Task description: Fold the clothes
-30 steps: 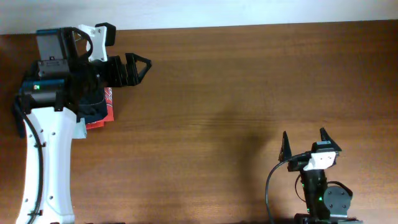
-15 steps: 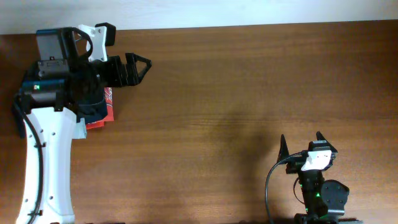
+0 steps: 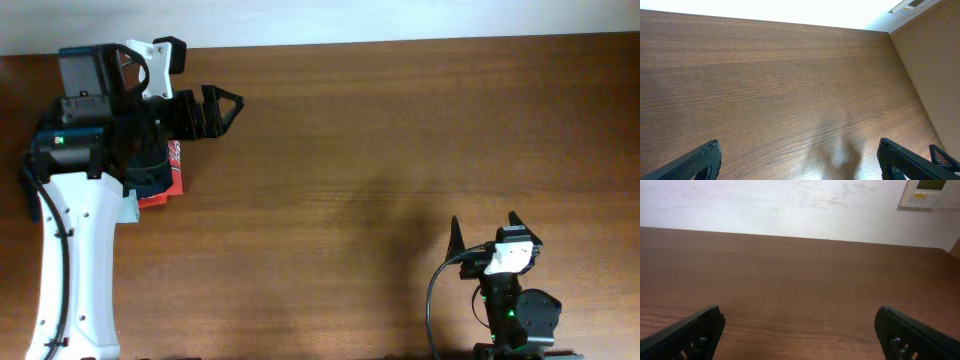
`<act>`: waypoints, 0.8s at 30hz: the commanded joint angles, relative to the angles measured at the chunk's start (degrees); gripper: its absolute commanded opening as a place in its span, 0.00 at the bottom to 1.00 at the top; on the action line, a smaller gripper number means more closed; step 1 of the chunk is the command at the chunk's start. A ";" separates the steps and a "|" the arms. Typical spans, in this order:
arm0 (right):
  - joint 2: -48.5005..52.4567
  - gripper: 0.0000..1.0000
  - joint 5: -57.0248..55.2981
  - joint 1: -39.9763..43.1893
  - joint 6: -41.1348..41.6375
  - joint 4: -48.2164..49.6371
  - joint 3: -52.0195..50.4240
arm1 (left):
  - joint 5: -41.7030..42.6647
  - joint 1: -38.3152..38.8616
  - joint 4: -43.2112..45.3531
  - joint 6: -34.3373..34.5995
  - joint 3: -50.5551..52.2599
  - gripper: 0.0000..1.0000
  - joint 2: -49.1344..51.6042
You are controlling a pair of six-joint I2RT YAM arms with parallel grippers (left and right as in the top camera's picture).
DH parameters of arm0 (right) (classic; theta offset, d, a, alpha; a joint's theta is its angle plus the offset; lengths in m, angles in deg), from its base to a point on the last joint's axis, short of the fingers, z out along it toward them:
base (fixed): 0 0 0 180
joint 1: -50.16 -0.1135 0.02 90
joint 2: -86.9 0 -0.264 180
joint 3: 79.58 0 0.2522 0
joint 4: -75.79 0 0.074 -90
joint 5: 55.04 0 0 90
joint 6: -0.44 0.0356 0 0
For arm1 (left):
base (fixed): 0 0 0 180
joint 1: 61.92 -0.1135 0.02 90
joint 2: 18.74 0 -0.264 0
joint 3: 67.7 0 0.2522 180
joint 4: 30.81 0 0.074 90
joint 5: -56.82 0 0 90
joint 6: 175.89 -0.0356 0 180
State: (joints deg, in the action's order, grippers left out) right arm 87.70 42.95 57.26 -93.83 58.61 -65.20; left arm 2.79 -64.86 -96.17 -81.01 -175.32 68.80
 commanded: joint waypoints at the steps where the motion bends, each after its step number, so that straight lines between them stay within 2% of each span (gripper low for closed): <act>1: -0.59 0.99 0.33 0.07 0.20 -0.26 -0.31 | 0.02 0.22 0.07 -1.11 -0.68 0.99 0.00; 4: -0.59 0.99 0.33 0.07 0.20 -0.28 -0.31 | 0.02 0.22 0.07 -1.11 -0.68 0.99 0.00; 6: -0.59 0.99 0.35 0.07 0.20 -0.26 -0.31 | -4.02 0.17 0.09 -1.79 -0.68 0.99 0.00; 8: -0.59 0.99 0.33 0.07 0.20 -0.26 -0.31 | -6.88 0.26 0.11 -5.42 -0.66 0.99 0.00; 10: -0.59 0.99 0.33 0.07 0.20 -0.26 -0.31 | -6.86 0.63 0.50 -16.24 -0.63 0.99 -0.81; 11: -0.59 0.99 0.33 0.07 0.20 -0.26 -0.31 | -6.86 1.38 1.29 -25.03 -0.63 0.99 -1.70; 12: -0.59 0.99 0.33 0.07 0.20 -0.26 -0.31 | -6.84 1.73 1.66 -28.70 -0.63 0.99 -2.14; 15: -0.59 0.99 0.33 0.07 0.20 -0.28 -0.31 | -6.86 4.04 2.12 -47.69 -0.61 0.99 -4.90; 17: -0.59 0.99 0.33 0.07 0.20 -0.26 -0.31 | -6.91 5.49 5.44 -56.26 0.74 0.99 -7.96; 19: -0.59 0.99 0.35 0.07 0.20 -0.26 -0.31 | -6.45 5.57 12.31 -54.14 3.63 0.99 -11.08; 22: -0.59 0.99 0.35 0.07 0.20 -0.26 -0.31 | -6.91 5.57 22.64 -45.79 9.88 0.99 -16.26; 24: -0.59 0.99 0.35 0.07 0.20 -0.26 -0.31 | -7.21 5.57 25.77 -45.11 14.82 0.99 -20.09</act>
State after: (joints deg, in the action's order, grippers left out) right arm 87.70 42.95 57.26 -93.87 58.61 -65.20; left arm -3.85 -59.31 -72.52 -127.72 -166.69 53.22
